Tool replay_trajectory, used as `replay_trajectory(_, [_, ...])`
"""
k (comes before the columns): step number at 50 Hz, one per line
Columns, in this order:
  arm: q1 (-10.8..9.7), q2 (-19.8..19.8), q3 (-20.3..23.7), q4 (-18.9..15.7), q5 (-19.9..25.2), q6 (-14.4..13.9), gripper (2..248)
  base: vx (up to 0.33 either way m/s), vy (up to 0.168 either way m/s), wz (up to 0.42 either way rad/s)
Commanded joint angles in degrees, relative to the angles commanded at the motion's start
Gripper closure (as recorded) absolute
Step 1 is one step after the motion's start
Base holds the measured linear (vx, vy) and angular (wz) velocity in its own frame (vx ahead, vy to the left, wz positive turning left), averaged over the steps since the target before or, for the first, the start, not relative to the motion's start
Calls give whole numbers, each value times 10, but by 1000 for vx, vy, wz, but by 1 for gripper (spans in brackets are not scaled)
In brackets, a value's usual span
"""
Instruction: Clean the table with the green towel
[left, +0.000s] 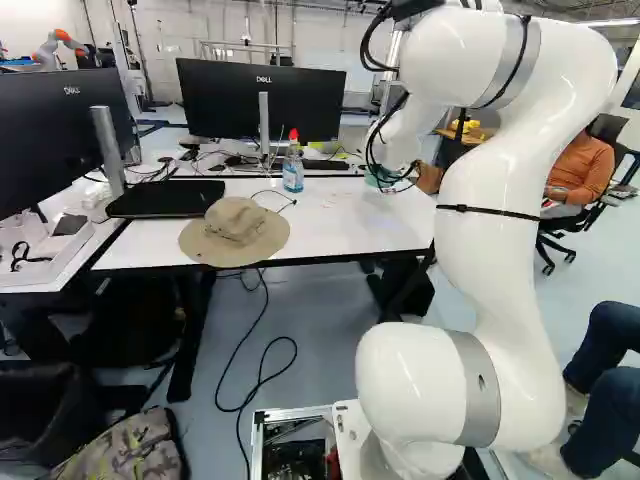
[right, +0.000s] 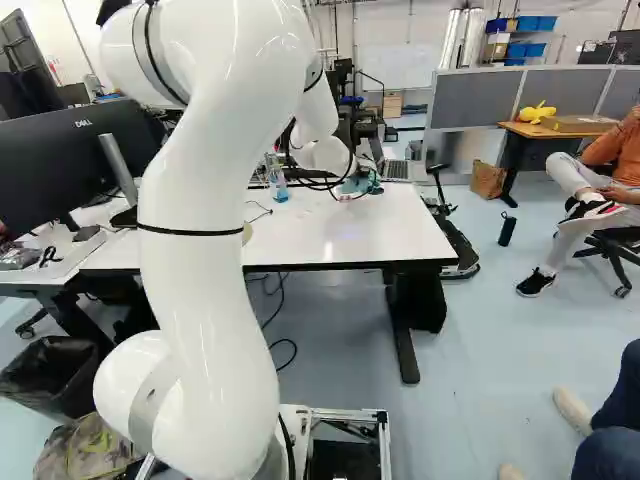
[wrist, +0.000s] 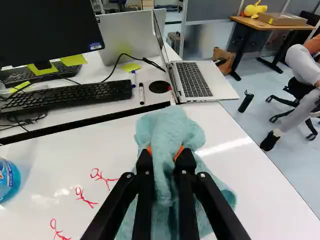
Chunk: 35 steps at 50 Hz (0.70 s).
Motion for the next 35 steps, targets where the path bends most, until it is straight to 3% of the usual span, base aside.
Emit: replay_trajectory(35, [50, -40, -52, 0, -44, 0, 198, 0, 0, 0])
